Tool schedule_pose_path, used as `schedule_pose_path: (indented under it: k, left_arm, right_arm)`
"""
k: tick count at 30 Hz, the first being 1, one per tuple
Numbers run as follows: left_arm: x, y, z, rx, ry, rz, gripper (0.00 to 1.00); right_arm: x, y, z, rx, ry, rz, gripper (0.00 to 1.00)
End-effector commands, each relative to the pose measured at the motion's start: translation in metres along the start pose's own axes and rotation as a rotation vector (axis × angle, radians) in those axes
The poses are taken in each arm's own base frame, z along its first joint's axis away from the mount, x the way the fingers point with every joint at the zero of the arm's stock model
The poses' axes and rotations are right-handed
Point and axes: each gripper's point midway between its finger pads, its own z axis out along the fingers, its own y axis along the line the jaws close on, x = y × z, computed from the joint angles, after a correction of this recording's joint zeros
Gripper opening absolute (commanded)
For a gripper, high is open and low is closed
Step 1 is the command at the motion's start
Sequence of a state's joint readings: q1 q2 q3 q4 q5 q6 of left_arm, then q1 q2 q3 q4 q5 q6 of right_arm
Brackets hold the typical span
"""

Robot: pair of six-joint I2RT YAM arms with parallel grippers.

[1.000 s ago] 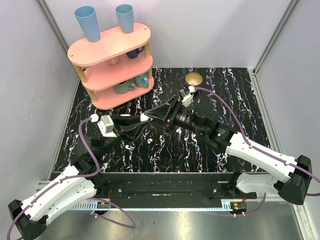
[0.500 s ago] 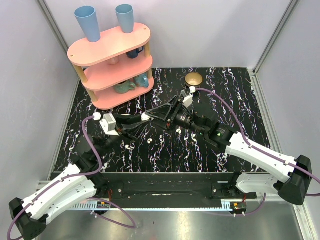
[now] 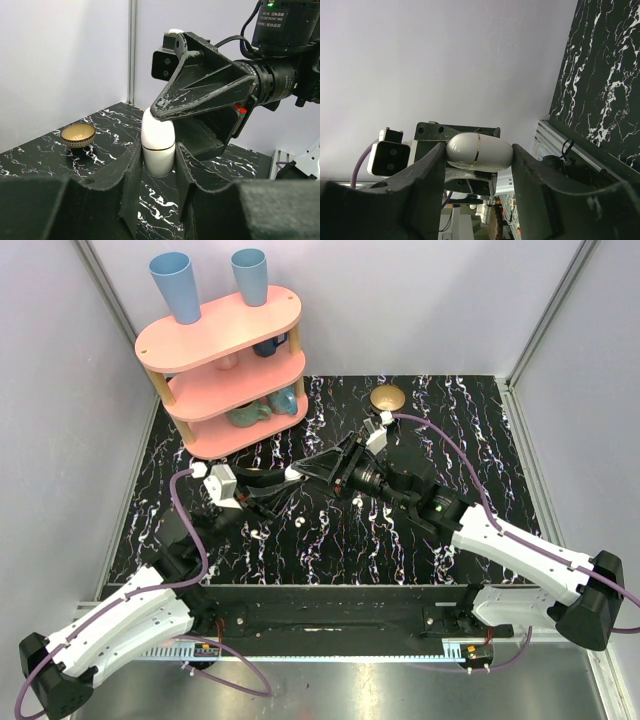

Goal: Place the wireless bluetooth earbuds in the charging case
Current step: Adjust the charging case, then open the charging case.

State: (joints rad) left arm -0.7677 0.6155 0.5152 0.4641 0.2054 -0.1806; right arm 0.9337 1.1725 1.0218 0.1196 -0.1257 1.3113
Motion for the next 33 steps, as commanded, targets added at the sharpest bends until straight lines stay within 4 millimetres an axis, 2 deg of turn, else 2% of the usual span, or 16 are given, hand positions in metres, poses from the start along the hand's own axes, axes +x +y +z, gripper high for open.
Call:
schedule_pose_path:
  k: [1,3,4,5,8,10,11,13,15,16,17,19,25,33]
  left_arm:
    - [-0.002,-0.005,0.004,0.024,0.010,-0.006,0.00]
    - [-0.002,-0.002,0.003,0.009,0.000,0.002,0.00]
    - [-0.007,0.000,0.001,-0.002,-0.022,0.010,0.00]
    - [-0.009,0.000,-0.001,-0.003,-0.031,0.018,0.00]
    - [-0.012,0.002,-0.007,-0.022,-0.048,0.025,0.00]
    - [-0.010,0.003,-0.009,-0.025,-0.040,0.031,0.00]
    - [-0.012,0.002,-0.010,-0.024,-0.047,0.032,0.00]
    - [-0.011,0.000,-0.010,-0.013,-0.047,0.031,0.00]
    - [-0.014,-0.004,-0.012,0.004,-0.057,0.033,0.00]
    - [-0.016,-0.008,-0.012,0.028,-0.067,0.032,0.00]
    - [-0.018,-0.011,-0.012,0.041,-0.079,0.029,0.00]
    - [-0.025,-0.019,-0.015,0.080,-0.123,0.015,0.00]
    - [-0.028,-0.030,-0.016,0.143,-0.161,-0.012,0.00]
    - [-0.027,-0.044,-0.012,0.226,-0.148,-0.036,0.00]
  right_arm:
    - [0.010,0.034,-0.009,-0.097,0.052,-0.081,0.42]
    - [0.007,0.038,-0.013,-0.119,0.034,-0.112,0.57]
    - [0.005,0.038,-0.015,-0.115,0.022,-0.151,0.69]
    - [0.000,0.038,-0.017,-0.096,-0.004,-0.175,0.74]
    - [-0.018,0.044,-0.032,-0.057,-0.098,-0.304,0.81]
    - [-0.024,0.039,-0.043,-0.012,-0.118,-0.395,0.85]
    - [-0.025,0.044,-0.047,-0.015,-0.121,-0.429,0.84]
    - [-0.027,0.041,-0.050,0.018,-0.108,-0.518,0.85]
    - [-0.022,0.028,-0.049,0.086,-0.051,-0.562,0.85]
    - [-0.019,0.015,-0.050,0.134,-0.013,-0.591,0.85]
    - [-0.015,0.020,-0.050,0.123,0.017,-0.603,0.83]
    - [-0.007,0.008,-0.045,0.154,0.079,-0.627,0.82]
    - [0.005,0.002,-0.040,0.180,0.164,-0.717,0.79]
    - [0.002,0.001,-0.037,0.206,0.148,-0.752,0.79]
